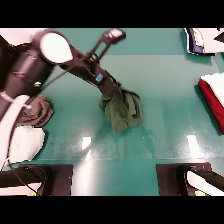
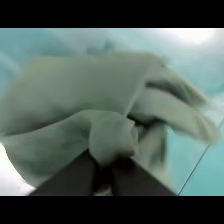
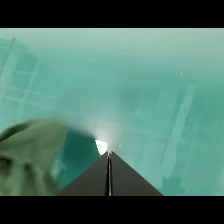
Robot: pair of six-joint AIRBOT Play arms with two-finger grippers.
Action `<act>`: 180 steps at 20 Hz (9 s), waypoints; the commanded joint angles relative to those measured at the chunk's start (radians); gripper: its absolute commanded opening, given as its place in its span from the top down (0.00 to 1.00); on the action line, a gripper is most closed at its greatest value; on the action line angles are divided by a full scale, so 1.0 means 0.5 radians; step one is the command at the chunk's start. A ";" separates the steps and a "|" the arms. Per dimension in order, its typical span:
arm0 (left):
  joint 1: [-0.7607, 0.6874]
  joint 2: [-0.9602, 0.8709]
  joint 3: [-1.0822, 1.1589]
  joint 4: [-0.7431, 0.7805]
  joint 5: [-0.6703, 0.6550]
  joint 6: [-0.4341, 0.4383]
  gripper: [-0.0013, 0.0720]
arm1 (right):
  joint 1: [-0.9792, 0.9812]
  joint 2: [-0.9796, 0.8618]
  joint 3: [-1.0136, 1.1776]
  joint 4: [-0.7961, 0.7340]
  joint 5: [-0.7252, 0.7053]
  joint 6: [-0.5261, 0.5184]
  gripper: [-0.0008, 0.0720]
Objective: Fold the shirts.
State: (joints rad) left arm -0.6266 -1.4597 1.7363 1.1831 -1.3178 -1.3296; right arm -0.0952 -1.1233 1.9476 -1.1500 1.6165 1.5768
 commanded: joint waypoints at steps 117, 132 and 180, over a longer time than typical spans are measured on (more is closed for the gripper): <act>0.121 0.408 -1.817 -0.525 0.429 0.050 0.06 | 0.275 0.318 -1.273 0.097 -0.534 -0.157 0.97; -0.025 0.645 -1.653 -0.346 0.431 -0.067 0.94 | 0.275 0.418 -1.695 0.054 -0.263 -0.157 0.96; -0.025 0.970 0.350 0.784 -0.210 -0.475 0.94 | -0.768 0.805 -0.529 0.436 -0.208 -0.114 0.97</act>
State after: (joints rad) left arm -0.6399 -0.9695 1.9629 1.5509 -1.4151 -1.5536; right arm -0.5289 -0.6590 1.6051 -0.9367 1.4643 1.4727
